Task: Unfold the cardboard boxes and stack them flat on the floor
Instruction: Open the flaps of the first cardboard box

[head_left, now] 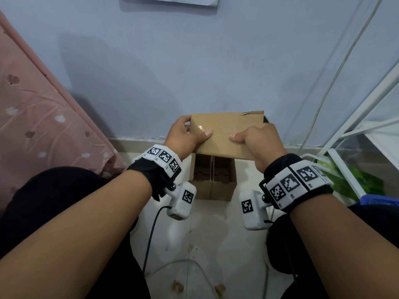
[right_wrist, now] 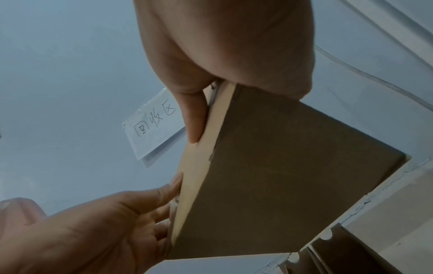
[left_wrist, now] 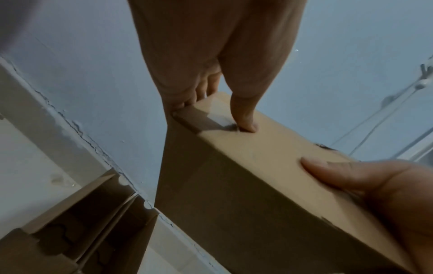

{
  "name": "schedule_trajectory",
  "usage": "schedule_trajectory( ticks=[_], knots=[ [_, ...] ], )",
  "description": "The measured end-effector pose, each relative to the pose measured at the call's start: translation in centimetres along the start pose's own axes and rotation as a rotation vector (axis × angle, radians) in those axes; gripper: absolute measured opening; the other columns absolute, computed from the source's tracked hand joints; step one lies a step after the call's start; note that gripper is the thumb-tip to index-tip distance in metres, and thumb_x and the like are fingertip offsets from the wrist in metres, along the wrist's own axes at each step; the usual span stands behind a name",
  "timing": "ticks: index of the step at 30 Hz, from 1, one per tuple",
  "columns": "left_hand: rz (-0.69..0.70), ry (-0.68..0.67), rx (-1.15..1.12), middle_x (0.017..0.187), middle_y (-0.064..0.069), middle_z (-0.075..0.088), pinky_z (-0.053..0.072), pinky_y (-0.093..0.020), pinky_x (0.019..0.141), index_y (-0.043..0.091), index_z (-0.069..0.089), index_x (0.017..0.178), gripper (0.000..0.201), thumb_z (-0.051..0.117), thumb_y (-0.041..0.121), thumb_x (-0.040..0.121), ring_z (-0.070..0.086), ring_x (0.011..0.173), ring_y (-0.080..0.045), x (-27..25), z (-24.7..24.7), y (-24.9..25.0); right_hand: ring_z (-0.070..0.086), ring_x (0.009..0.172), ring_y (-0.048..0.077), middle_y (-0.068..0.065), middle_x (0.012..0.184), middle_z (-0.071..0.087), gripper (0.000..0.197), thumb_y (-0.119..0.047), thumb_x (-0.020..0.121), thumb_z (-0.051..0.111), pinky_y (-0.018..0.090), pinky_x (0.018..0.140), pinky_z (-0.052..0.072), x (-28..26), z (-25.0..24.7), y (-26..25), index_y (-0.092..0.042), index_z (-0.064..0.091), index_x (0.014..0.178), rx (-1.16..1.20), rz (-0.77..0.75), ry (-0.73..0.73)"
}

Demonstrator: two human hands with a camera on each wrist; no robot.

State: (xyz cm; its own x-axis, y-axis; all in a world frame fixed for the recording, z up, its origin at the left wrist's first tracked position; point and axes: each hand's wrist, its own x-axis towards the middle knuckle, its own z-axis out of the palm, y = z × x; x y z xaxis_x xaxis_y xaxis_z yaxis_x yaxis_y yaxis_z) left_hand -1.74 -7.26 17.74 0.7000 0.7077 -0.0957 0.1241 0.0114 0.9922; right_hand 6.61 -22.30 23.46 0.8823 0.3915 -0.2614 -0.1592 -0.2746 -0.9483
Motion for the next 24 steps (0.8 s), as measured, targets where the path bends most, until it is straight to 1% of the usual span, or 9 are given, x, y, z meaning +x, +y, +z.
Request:
schedule_trajectory(
  ticks=[3,6,7,10,13,15,17,19,24],
  knots=[
    [-0.023,-0.036,-0.017,0.121,-0.004,0.07,0.061,-0.039,0.088,0.015,0.049,0.142,0.067,0.082,0.012,0.084,0.07,0.104,-0.02,0.4,-0.4,0.3,0.065,0.096,0.029,0.011,0.11,0.065,0.043,-0.001,0.075,0.081,0.045,0.093,0.054,0.2,-0.6,0.0,-0.002,0.058,0.112,0.019,0.037,0.003],
    [-0.043,-0.059,-0.036,0.115,-0.004,0.073,0.062,-0.037,0.081,0.016,0.051,0.142,0.064,0.08,0.006,0.085,0.073,0.099,-0.021,0.6,-0.6,0.2,0.061,0.085,0.02,0.008,0.102,0.062,0.033,0.0,0.079,0.078,0.035,0.079,0.05,0.5,-0.9,0.2,-0.005,0.055,0.102,0.025,0.049,-0.011],
    [-0.043,-0.064,-0.045,0.113,-0.004,0.074,0.062,-0.036,0.078,0.016,0.053,0.141,0.062,0.078,0.004,0.085,0.073,0.097,-0.021,0.6,-0.6,0.1,0.061,0.086,0.021,0.008,0.103,0.063,0.032,0.0,0.079,0.078,0.035,0.08,0.051,0.4,-1.0,0.2,-0.005,0.056,0.102,0.029,0.05,-0.012],
    [-0.045,-0.085,-0.082,0.114,-0.006,0.075,0.061,-0.036,0.08,0.017,0.058,0.137,0.053,0.073,0.003,0.088,0.073,0.101,-0.023,0.7,-0.6,0.1,0.065,0.098,0.029,0.012,0.111,0.066,0.04,-0.001,0.077,0.079,0.045,0.096,0.052,0.2,-0.9,0.1,-0.001,0.059,0.111,0.017,0.045,0.005],
    [-0.069,-0.074,-0.122,0.116,-0.005,0.074,0.057,-0.029,0.069,0.019,0.067,0.124,0.035,0.069,0.018,0.09,0.072,0.097,-0.021,0.6,-0.5,0.3,0.066,0.102,0.033,0.014,0.114,0.067,0.045,-0.002,0.073,0.081,0.05,0.1,0.051,0.0,-0.7,-0.1,0.001,0.06,0.114,0.012,0.037,0.0],
    [-0.049,-0.026,-0.112,0.111,-0.002,0.074,0.059,-0.031,0.074,0.018,0.065,0.121,0.038,0.075,0.03,0.087,0.072,0.096,-0.019,0.6,-0.3,0.2,0.067,0.098,0.031,0.013,0.112,0.067,0.045,-0.002,0.074,0.081,0.048,0.098,0.052,0.0,-0.6,-0.1,0.001,0.061,0.114,0.006,0.027,-0.003],
    [-0.028,0.01,-0.093,0.105,-0.001,0.074,0.059,-0.034,0.08,0.017,0.06,0.122,0.038,0.077,0.024,0.089,0.073,0.091,-0.016,0.7,-0.2,0.0,0.066,0.097,0.03,0.013,0.111,0.067,0.041,-0.001,0.075,0.081,0.047,0.097,0.052,-0.1,-0.5,0.0,0.0,0.06,0.111,-0.008,0.027,-0.002],
    [-0.048,0.012,-0.093,0.109,-0.004,0.074,0.06,-0.039,0.084,0.016,0.058,0.126,0.041,0.076,0.018,0.09,0.073,0.092,-0.018,0.9,-0.3,-0.2,0.066,0.101,0.033,0.014,0.112,0.067,0.038,0.0,0.074,0.08,0.049,0.099,0.051,-0.1,-0.3,0.0,-0.001,0.061,0.106,-0.006,0.03,-0.004],
    [-0.072,-0.013,-0.067,0.111,-0.006,0.076,0.059,-0.05,0.092,0.016,0.056,0.135,0.046,0.073,0.011,0.092,0.072,0.102,-0.026,1.1,-0.6,-0.1,0.062,0.112,0.036,0.016,0.122,0.065,0.049,-0.002,0.072,0.081,0.054,0.105,0.047,0.0,-0.5,0.0,0.001,0.06,0.117,-0.004,0.052,0.019]
  ],
)
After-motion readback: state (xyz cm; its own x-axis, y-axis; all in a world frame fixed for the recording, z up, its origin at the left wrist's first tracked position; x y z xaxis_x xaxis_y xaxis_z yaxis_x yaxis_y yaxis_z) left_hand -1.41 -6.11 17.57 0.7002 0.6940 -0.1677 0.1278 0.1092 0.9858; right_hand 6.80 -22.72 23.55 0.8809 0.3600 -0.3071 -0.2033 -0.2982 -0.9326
